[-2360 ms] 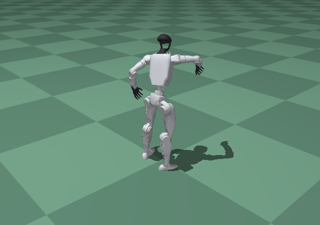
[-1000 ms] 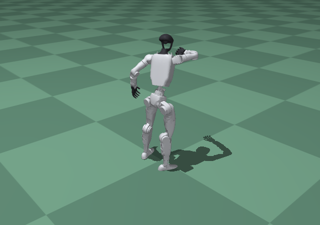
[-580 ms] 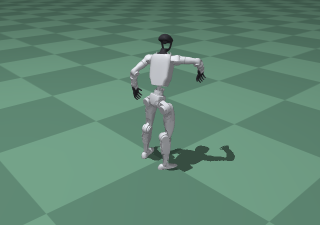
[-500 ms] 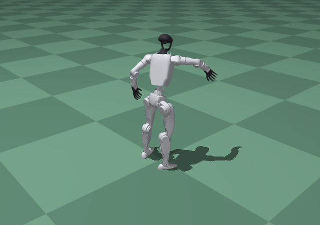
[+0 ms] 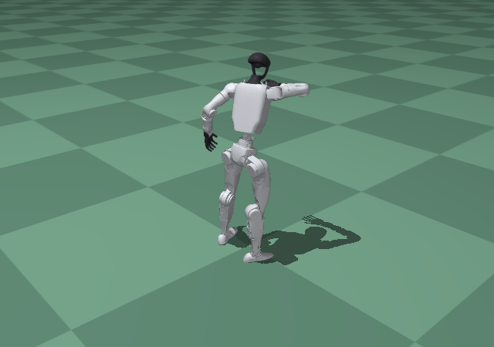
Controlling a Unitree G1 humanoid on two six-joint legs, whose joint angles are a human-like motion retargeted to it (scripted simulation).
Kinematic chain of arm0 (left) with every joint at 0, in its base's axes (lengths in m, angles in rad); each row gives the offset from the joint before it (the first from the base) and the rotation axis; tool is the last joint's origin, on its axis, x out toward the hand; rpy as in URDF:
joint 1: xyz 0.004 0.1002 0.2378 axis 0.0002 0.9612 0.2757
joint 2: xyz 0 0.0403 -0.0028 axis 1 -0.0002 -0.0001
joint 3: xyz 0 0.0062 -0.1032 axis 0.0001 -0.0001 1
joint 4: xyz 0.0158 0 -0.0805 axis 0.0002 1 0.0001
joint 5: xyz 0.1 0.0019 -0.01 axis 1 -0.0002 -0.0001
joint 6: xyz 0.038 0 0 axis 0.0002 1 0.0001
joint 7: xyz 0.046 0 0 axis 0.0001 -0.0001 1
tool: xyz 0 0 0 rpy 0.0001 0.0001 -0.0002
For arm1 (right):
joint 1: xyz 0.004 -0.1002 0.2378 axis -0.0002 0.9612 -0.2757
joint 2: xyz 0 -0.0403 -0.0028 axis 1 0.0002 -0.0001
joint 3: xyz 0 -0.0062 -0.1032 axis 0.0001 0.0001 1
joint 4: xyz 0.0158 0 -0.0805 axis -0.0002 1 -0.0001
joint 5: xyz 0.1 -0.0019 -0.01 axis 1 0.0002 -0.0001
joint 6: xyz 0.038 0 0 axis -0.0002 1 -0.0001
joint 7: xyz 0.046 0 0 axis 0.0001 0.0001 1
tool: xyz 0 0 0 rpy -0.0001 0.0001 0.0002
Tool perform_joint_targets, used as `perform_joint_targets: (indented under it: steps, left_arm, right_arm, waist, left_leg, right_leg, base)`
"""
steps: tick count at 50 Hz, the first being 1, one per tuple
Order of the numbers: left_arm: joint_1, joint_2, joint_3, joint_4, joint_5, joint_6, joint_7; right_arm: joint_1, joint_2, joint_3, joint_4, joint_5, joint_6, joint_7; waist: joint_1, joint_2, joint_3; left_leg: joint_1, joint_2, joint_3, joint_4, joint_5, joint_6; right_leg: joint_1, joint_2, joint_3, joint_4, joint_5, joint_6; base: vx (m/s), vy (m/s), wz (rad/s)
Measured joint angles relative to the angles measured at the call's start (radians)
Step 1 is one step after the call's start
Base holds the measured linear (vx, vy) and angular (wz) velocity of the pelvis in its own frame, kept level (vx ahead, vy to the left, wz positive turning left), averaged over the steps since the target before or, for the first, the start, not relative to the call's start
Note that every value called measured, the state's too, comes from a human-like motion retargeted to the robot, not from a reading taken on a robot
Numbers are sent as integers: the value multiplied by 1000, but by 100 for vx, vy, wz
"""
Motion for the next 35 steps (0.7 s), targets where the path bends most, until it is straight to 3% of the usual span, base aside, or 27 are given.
perform_joint_targets:
  steps: [4, 8, 15, 17, 21, 23, 24, 25, 27, 33, 35]
  left_arm:
    - [5, -15, 3, -19, 10, -3, -2]
    - [5, -19, 3, -27, 11, -20, 1]
    - [-28, 29, -39, 3, 35, -56, -10]
    - [-39, 42, -55, 16, 57, -66, -19]
    - [-64, 68, -83, 28, 3, -76, -47]
    - [-87, 89, -87, 40, -12, -75, -50]
    - [-83, 91, -89, 36, -16, -78, -50]
    - [-69, 88, -93, 27, -16, -84, -49]
    - [-83, 106, -85, 38, -24, -71, -47]
    - [-43, 130, -27, 51, -18, -43, -44]
    - [-14, 112, -18, 40, -4, -57, -10]
  right_arm:
    - [193, -133, -41, -110, 95, -74, 58]
    - [401, -264, -104, 21, 119, -126, 135]
    - [497, -286, -70, 674, -157, -126, 261]
    - [547, -237, -147, 918, -188, -91, 266]
    - [461, -172, -92, 1300, -255, -5, 317]
    - [397, -131, -96, 1421, -248, 31, 305]
    - [348, -120, -80, 1447, -246, 44, 293]
    - [292, -115, -55, 1460, -247, 54, 280]
    - [200, -92, -18, 1400, -241, 70, 247]
    - [2, -42, 0, 958, -236, 59, 184]
    - [-55, 1, 0, 830, -250, 61, 70]
  waist:
    - [-9, -3, 8]
    - [-15, -13, 15]
    - [16, -34, 28]
    - [34, -34, 29]
    - [78, -40, 21]
    - [76, -17, 73]
    - [86, -20, 61]
    - [105, -33, 23]
    - [86, -4, 86]
    - [78, -29, 84]
    - [81, -55, 13]
  left_leg:
    - [4, 2, -1, 0, -2, 0]
    - [1, 1, 0, 0, -2, 0]
    - [-8, -7, 2, 0, 4, 0]
    - [-8, -5, 1, 0, 4, 0]
    - [-12, -2, -1, 0, 4, 0]
    - [43, -5, -25, 0, 1, 0]
    - [31, -4, -20, 0, 2, 0]
    - [-9, -3, -3, 0, 6, 0]
    - [59, -7, -31, 0, 1, 0]
    - [67, -10, -23, 0, 4, 0]
    - [-14, -6, 5, 0, 12, 0]
  right_leg:
    - [2, 1, 0, 4, -6, 0]
    - [-1, 0, -3, 5, -7, 0]
    - [-7, -1, -9, 2, -2, 0]
    - [-7, 0, -10, 1, -2, 0]
    - [-9, 0, -11, 2, -3, 0]
    - [49, -7, -33, 26, -27, 0]
    - [36, -6, -27, 20, -21, 0]
    - [-6, -3, -11, 4, -3, 0]
    - [66, -10, -37, 34, -34, 0]
    - [70, -10, -26, 31, -31, 0]
    - [-14, -1, 1, 1, 1, 0]
  base:
    - [0, 0, 0]
    - [0, 0, 0]
    - [-2, 1, 1]
    - [0, 0, 0]
    - [0, 0, 0]
    - [-1, -1, 36]
    - [0, 0, 0]
    - [0, 0, 0]
    - [-1, -2, 31]
    - [0, 0, -4]
    - [0, -1, -31]
